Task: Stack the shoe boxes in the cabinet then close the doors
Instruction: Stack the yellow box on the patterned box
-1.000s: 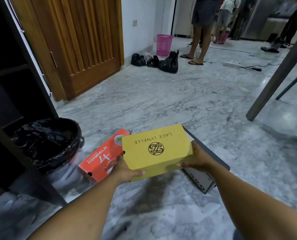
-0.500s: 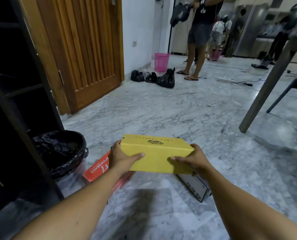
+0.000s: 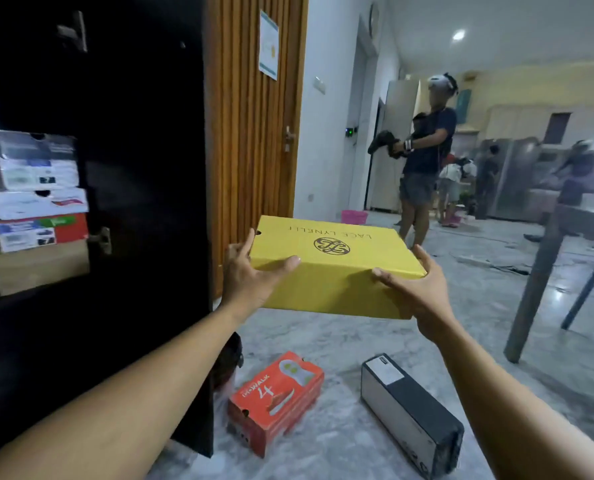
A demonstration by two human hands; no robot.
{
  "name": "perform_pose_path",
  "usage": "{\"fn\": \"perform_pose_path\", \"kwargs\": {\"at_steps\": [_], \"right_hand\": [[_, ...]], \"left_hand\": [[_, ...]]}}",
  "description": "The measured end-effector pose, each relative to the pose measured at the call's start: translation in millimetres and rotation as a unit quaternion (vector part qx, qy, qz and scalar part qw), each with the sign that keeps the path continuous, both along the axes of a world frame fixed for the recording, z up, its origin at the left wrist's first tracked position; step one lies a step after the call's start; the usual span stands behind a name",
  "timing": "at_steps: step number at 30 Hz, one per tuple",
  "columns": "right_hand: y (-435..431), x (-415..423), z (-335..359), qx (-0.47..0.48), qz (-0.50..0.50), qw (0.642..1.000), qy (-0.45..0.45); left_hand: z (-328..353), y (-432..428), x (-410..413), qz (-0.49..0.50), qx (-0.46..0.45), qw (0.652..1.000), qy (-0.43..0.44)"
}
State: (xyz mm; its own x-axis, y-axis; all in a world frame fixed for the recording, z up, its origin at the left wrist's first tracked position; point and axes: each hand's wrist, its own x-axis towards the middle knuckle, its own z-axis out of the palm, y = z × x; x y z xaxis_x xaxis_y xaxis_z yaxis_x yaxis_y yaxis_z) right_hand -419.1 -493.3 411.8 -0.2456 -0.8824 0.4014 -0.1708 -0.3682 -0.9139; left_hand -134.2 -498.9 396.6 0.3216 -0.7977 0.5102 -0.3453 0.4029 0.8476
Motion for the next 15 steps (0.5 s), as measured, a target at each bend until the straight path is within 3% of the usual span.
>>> {"fn": "perform_pose_path", "kwargs": {"at_steps": [8,15], "right_hand": [[51.9,88.6,93.5,-0.138,0.069,0.987,0.033],[66.1,189.8,126.9,-0.194,0.215,0.957,0.026]], "left_hand": [[94.0,110.2,84.0,0.121,-0.153,0.980,-0.045],[123.5,194.4,172.2,0.246,-0.170,0.953,-0.052]]}}
